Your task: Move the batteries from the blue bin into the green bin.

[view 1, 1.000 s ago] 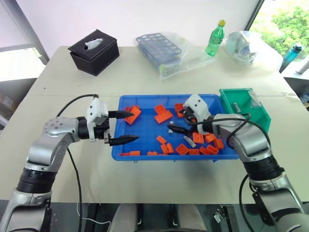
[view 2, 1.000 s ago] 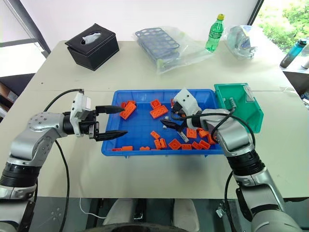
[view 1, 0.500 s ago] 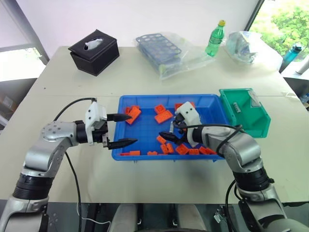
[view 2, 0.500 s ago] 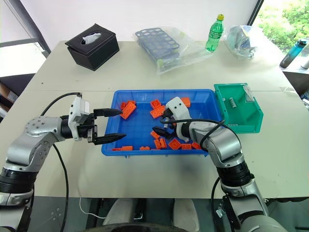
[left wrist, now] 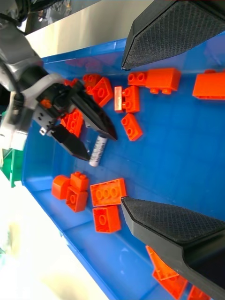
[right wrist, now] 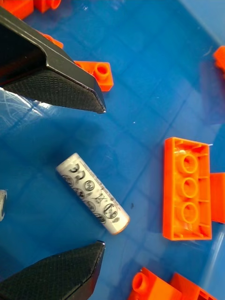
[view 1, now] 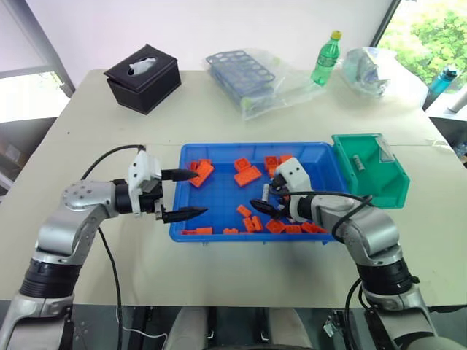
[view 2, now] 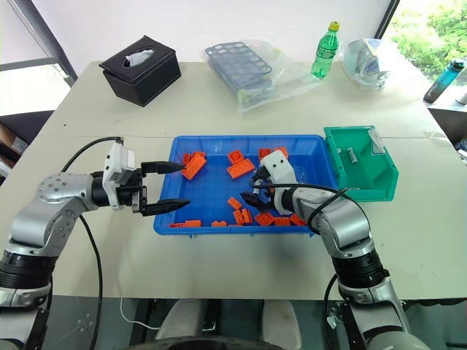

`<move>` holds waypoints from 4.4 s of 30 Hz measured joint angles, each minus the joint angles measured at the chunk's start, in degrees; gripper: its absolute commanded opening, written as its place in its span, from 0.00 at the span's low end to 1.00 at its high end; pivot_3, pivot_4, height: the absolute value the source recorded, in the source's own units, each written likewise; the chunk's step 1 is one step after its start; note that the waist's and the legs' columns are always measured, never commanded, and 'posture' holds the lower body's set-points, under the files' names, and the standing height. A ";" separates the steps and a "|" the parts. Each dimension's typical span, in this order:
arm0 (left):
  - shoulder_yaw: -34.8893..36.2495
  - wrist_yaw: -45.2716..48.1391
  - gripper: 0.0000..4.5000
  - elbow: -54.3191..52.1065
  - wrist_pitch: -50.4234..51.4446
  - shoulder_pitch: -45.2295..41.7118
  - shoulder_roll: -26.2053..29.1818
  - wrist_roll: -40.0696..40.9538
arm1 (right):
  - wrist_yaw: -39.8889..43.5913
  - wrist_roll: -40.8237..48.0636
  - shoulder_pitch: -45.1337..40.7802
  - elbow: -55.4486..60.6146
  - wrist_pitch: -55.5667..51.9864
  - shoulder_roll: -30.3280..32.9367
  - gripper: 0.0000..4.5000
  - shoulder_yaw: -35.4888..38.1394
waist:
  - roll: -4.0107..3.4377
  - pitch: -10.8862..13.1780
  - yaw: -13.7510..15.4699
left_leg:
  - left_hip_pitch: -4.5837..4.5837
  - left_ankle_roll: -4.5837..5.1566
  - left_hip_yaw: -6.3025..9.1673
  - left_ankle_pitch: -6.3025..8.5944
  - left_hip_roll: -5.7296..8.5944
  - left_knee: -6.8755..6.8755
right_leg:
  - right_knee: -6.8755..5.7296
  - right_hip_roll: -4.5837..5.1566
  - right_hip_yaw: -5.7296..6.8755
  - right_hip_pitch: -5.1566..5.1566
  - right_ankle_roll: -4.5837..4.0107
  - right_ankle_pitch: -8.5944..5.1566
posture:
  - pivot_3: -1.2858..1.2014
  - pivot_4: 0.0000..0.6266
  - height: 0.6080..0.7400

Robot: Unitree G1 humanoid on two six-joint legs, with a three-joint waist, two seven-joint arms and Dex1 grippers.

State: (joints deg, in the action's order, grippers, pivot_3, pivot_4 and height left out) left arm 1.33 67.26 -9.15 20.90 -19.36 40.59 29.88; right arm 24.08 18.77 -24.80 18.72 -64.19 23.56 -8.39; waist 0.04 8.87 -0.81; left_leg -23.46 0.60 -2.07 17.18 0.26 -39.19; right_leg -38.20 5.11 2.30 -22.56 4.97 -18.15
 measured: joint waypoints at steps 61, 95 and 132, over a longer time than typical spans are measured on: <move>-2.76 0.62 1.00 1.55 1.06 -4.27 -4.63 -0.95 | 14.72 8.76 3.83 7.02 3.39 23.29 0.74 0.27 | 0.03 0.00 0.19 | 0.02 0.04 0.07 0.02 -0.04 -0.02 | 0.08 -0.04 -0.05 0.10 0.00 0.00 | 0.52 0.24 0.82; -2.84 0.11 1.00 0.22 0.77 -4.16 -4.94 -0.94 | 12.28 8.45 -1.91 1.11 5.89 16.02 0.01 12.65 | 0.02 0.01 0.21 | 0.03 -0.04 0.06 -0.03 -0.04 -0.04 | 0.06 -0.03 -0.04 0.11 0.00 0.00 | 0.52 0.24 0.82; 9.17 2.18 1.00 10.45 3.12 -4.36 7.32 1.35 | 46.51 5.78 31.02 -21.11 44.04 36.87 0.54 48.24 | 0.04 0.02 0.87 | 0.17 0.27 0.02 0.15 -0.09 -0.04 | 0.10 -0.10 -0.05 0.29 0.01 0.00 | 0.52 0.24 0.82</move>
State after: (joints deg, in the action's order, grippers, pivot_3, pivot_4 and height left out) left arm 10.50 69.43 1.30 24.02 -23.72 47.91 31.23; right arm 70.59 24.56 6.22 -2.40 -20.16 60.43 39.85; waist 0.08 8.89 0.07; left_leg -23.28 0.87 -2.05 17.33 0.17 -39.23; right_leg -38.10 5.01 2.26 -22.27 4.98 -18.15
